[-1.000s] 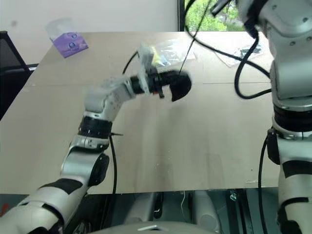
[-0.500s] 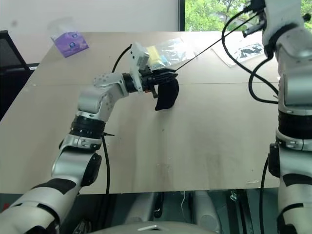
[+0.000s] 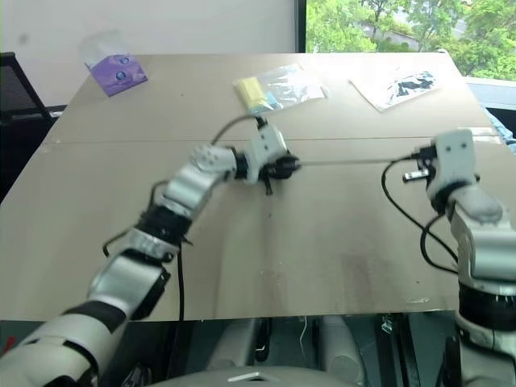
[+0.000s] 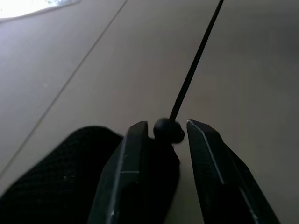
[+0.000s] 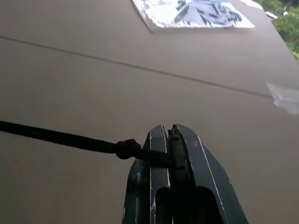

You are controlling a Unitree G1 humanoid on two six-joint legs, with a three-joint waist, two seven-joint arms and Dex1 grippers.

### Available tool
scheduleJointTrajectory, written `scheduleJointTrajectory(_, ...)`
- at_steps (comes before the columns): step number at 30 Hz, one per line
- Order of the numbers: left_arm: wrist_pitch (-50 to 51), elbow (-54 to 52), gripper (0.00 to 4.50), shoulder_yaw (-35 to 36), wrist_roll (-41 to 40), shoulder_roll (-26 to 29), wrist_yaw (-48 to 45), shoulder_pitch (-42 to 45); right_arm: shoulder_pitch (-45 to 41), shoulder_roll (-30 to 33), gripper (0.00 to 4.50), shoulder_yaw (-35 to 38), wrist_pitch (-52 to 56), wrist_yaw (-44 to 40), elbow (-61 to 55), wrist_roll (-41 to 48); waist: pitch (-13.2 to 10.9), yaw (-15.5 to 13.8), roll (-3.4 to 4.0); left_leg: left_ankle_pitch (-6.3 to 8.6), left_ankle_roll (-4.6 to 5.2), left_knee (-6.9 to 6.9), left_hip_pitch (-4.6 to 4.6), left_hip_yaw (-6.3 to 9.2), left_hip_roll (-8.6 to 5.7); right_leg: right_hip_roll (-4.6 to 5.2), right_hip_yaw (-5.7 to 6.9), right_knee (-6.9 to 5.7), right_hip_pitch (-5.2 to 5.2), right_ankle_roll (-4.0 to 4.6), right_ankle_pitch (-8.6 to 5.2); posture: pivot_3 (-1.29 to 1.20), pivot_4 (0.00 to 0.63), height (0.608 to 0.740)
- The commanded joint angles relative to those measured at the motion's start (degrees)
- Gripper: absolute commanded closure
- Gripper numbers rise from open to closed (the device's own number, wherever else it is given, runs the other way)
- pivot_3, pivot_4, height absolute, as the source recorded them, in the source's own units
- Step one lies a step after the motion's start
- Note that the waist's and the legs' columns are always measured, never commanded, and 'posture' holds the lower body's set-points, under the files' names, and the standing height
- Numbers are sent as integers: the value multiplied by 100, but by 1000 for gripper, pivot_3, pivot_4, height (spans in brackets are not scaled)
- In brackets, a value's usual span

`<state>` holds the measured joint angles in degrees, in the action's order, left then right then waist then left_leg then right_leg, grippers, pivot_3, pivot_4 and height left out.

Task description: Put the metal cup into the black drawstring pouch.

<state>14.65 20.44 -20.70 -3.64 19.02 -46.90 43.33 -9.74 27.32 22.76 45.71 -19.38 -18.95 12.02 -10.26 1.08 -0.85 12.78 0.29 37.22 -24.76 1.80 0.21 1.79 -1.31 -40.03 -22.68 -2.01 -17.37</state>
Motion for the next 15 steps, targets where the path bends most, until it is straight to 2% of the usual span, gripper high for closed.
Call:
scheduleJointTrajectory(1,407,-651,1451,514,-247,-25,257,-129,516,-40,3864,200,-633,-386,-353,292,-1,3,6,0,1,4,0,0,1,-2,-1,-5,0,0,0,0,150,740)
scheduleJointTrajectory(4,778,-1387,593,1057,-797,89,201,-572,1344,96,3097,-54,-939,-893,-869,390,3,0,12,14,25,16,6,-2,-2,-1,-1,-20,3,0,0,0,150,740)
scheduleJointTrajectory(5,869,-1688,47,1290,-989,197,161,-834,1727,193,2469,-159,-1054,-1082,-1062,360,5,22,16,14,25,19,10,-4,-2,-1,-3,-24,7,0,0,0,150,740)
scheduleJointTrajectory(6,958,-1944,0,1494,-1118,261,187,-1047,2029,245,2396,-197,-1154,-1215,-1199,349,10,20,20,15,26,26,20,-10,-4,-2,-8,-30,15,-1,1,0,150,740)
scheduleJointTrajectory(8,1210,-2340,0,2060,-1582,288,313,-1421,2592,206,1542,-6,-1427,-1445,-1432,552,11,-1,23,15,25,18,39,-1,0,-2,-8,-27,33,-1,-2,0,150,740)
scheduleJointTrajectory(11,1188,-2749,0,2679,-1963,389,416,-2027,3075,-45,1542,447,-2040,-1891,-1709,1261,10,-12,23,15,24,18,46,15,11,-4,-2,0,59,1,-1,0,150,740)
scheduleJointTrajectory(15,989,-3204,0,3149,-2198,451,486,-2831,3063,10,1542,383,-2131,-1900,-2030,1502,18,-26,9,21,30,14,112,3,10,14,-5,19,127,0,-2,0,150,740)
